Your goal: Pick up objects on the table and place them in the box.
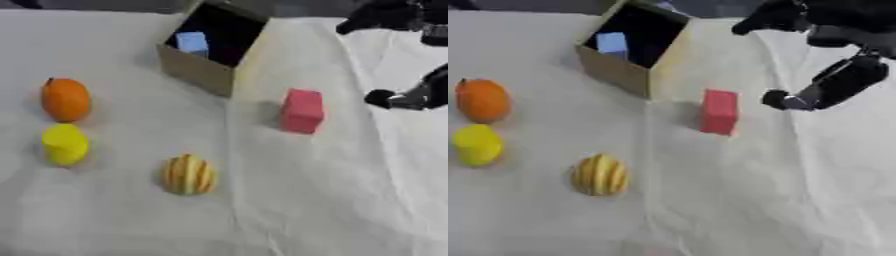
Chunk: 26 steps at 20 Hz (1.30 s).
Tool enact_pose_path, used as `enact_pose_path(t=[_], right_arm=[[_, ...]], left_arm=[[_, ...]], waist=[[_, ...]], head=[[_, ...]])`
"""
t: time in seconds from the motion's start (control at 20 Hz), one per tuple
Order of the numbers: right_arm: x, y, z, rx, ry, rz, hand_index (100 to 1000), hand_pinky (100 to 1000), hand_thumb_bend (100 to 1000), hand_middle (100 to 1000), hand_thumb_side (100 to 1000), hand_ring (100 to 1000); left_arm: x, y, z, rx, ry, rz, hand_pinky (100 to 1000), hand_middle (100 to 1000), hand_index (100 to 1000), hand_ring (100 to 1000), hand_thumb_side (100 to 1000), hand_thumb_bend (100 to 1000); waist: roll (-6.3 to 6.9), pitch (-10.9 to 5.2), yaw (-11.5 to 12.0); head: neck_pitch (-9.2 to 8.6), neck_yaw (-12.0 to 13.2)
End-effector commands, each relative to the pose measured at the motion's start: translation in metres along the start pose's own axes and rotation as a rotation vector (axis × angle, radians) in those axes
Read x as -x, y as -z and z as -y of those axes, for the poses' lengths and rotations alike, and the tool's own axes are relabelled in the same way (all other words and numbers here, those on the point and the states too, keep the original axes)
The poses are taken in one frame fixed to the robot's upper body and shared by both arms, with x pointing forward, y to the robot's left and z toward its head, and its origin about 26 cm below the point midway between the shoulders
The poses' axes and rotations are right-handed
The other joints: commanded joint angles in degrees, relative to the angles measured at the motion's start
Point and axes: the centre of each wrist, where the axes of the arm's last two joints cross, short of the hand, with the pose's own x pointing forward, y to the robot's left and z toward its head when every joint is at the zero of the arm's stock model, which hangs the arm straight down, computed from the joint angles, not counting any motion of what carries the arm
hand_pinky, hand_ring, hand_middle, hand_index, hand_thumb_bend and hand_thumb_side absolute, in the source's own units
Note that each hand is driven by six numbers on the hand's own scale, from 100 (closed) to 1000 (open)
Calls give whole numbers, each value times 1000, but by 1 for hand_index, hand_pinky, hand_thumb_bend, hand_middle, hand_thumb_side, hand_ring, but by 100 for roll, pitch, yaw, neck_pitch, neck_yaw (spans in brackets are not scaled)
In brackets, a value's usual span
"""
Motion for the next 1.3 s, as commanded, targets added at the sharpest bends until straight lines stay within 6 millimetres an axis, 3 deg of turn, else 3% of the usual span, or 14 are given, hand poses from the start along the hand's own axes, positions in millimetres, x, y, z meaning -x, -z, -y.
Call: enact_pose_path(t=[0.05,0.65,1.05,1.3], right_arm=[[2,-4,9,6,-34,-15,974,924,398,848,359,923],[2,-3,10,-11,-33,-9,968,924,361,849,378,924],[1,-1,9,-28,-18,-16,958,929,273,845,429,924],[0,2,7,-65,-10,-27,960,930,266,850,485,932]], left_arm=[[-9,7,0,12,-6,43,707,608,784,632,562,406],[-9,8,0,12,-4,44,706,609,784,632,563,404],[-9,8,-1,12,-8,43,706,609,784,632,569,400],[-10,9,-1,15,-10,44,706,609,783,633,571,399]], waist=[[12,-93,-6],[10,-67,8],[-15,7,21],[-48,48,39]], head=[[-54,-14],[-7,-57],[43,-126],[65,-156]])
